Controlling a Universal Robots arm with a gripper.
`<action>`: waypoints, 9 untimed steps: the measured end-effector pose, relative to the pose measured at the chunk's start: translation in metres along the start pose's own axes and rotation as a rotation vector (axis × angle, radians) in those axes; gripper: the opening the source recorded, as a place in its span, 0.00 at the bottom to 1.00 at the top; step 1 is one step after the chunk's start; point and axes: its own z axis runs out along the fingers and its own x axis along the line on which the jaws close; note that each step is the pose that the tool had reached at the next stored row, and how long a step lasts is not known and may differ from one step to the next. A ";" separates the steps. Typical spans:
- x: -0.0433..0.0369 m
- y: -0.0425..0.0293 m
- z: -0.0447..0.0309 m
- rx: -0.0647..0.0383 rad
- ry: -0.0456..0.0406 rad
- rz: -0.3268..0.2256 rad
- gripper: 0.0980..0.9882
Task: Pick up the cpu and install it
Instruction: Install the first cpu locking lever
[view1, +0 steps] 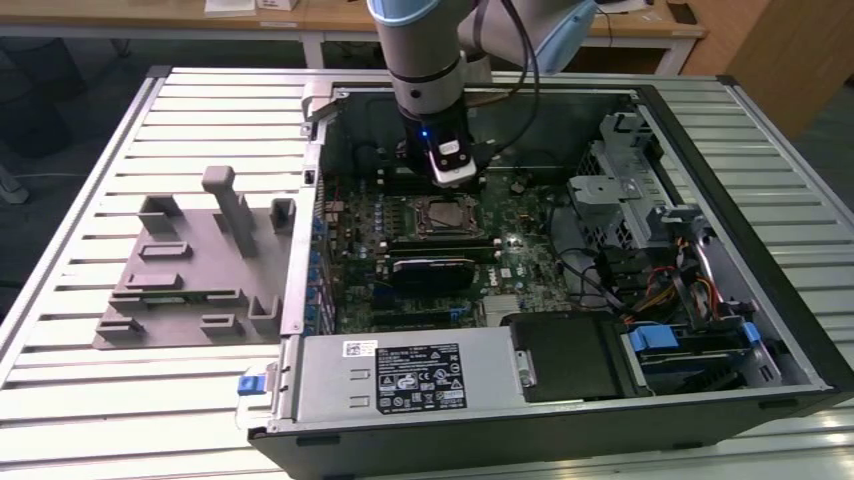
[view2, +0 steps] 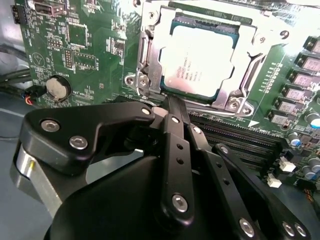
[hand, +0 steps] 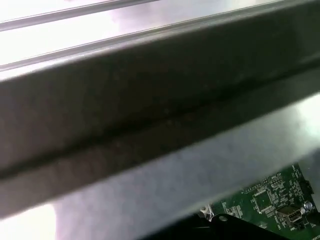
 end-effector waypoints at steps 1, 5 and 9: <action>0.0000 0.0000 0.0000 0.000 -0.0001 0.000 0.01; 0.0000 0.0000 0.0000 0.000 -0.0001 0.000 0.01; -0.0012 0.0010 -0.0064 0.000 -0.0001 0.000 0.01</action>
